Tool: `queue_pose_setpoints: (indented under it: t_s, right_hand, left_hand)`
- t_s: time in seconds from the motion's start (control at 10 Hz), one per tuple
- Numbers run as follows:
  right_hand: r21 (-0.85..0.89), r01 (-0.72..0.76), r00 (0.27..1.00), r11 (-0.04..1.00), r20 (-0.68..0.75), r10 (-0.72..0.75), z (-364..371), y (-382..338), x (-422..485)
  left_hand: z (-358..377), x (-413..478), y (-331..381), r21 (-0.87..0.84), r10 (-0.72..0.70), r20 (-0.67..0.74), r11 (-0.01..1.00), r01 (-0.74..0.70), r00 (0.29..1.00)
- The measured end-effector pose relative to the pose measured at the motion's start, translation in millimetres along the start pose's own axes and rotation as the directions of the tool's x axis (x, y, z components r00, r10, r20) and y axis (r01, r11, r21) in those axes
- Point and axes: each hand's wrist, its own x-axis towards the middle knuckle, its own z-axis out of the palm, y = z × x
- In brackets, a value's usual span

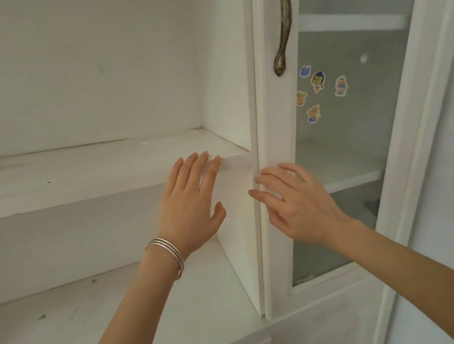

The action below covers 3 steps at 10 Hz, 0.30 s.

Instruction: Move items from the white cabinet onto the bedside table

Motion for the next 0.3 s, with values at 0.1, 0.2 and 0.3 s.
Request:
queue_pose_setpoints:
  t_s: [0.1,0.2,0.3]
  right_hand:
    - [0.003,-0.096,0.995,0.995,0.039,0.096,-11,1,-4]
    - [-0.017,-0.126,0.985,0.992,0.115,0.127,-18,-3,-6]
    - [-0.034,-0.152,0.973,0.988,0.168,0.155,-18,-9,-5]
  left_hand:
    - [0,-4,-4,-0.004,0.013,-0.013,1.000,-0.013,1.000]
    - [-7,-9,-9,0.018,0.035,0.008,0.999,-0.035,0.999]
    - [-11,-15,-9,0.020,0.028,0.020,0.999,-0.029,0.999]
